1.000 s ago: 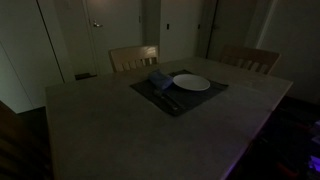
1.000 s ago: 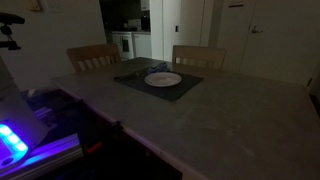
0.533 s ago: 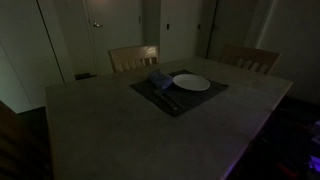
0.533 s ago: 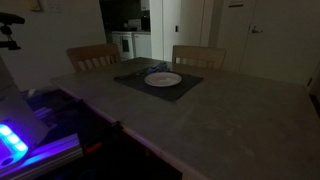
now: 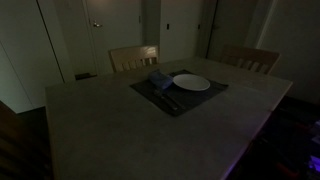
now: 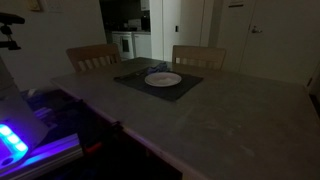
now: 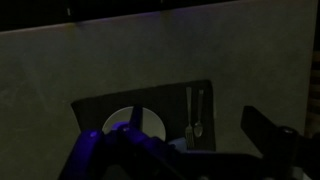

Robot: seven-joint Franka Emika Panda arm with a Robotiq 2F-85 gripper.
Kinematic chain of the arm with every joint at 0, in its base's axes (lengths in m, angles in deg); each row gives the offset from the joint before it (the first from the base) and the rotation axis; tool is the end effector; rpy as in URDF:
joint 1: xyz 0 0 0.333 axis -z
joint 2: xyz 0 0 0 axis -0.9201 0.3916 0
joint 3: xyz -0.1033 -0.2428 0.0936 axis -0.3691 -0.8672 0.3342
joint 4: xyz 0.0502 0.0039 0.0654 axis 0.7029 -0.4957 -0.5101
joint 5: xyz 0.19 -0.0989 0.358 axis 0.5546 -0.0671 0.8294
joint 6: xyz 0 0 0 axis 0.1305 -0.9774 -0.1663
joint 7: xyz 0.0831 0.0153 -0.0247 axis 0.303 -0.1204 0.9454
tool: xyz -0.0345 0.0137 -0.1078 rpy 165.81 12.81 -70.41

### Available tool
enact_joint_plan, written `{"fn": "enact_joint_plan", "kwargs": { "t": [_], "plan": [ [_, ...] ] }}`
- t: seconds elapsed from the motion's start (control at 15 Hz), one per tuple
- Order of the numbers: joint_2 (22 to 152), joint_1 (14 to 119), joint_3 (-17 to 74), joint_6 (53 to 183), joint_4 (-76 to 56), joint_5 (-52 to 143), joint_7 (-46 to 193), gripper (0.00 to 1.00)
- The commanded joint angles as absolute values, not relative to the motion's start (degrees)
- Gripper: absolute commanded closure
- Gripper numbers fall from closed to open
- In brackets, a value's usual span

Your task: Use the blue towel to wipe the table

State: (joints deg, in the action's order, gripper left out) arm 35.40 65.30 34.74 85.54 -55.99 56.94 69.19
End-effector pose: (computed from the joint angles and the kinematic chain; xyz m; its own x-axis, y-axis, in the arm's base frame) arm 0.4071 0.0397 0.4791 0.9913 -0.1222 -0.0483 -0.1271 -0.9852 -0.1152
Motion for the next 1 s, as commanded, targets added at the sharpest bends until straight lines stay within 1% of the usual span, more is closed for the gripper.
{"fn": "enact_joint_plan", "kwargs": {
  "t": [0.0, 0.53, 0.93],
  "plan": [
    [39.27, 65.59, 33.77, 89.87, -54.81, 56.14, 74.16, 0.00],
    [50.97, 64.92, 30.56, 94.85, -48.49, 56.99, 85.35, 0.00],
    [61.37, 64.67, 30.08, 98.10, -41.49, 56.25, 95.91, 0.00]
  ]
}}
